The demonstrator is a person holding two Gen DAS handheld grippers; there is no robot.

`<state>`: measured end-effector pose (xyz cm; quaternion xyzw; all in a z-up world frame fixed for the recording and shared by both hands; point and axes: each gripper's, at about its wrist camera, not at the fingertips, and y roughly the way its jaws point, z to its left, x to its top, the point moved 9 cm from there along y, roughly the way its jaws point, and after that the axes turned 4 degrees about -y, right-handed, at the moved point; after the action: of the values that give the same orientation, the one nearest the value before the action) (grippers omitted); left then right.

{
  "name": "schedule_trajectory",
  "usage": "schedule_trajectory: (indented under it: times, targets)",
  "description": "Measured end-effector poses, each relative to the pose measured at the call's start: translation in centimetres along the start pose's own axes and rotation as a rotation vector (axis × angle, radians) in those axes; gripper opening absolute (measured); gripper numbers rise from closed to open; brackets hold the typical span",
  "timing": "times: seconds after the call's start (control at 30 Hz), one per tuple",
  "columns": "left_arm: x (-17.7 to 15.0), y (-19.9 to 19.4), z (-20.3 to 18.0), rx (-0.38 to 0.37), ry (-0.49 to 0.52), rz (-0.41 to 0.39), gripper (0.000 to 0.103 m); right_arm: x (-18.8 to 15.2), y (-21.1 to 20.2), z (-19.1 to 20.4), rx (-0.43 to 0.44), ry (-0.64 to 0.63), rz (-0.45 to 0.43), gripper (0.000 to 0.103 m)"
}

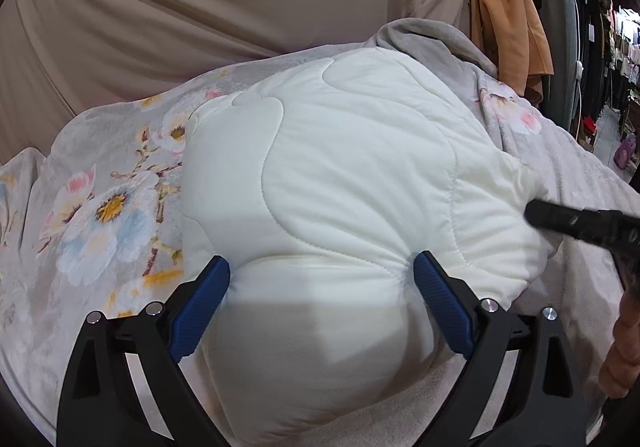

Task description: Fold large clothes

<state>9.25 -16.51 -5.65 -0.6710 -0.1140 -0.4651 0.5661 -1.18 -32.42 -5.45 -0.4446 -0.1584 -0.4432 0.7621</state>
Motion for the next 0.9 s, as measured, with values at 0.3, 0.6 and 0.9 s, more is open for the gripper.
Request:
schedule_trajectory:
  times: [0.3,0.6,0.9]
  targets:
    - [-2.5,-4.4,1.4,-0.054,0.026,-0.006,0.094,6.7,-2.2,2.7,0.056,-0.053,-0.05,0.072]
    - [-4.8,-1.5,3.8,0.011,0.033,0.067,0.085,7.8,7.7,2.8,0.076,-0.034,0.213,0.02]
    - [-5.5,0.5,4.6,-0.025,-0.028,0.129,0.08,6.0,7.6,0.5,-0.013,-0.118,0.123,0.005]
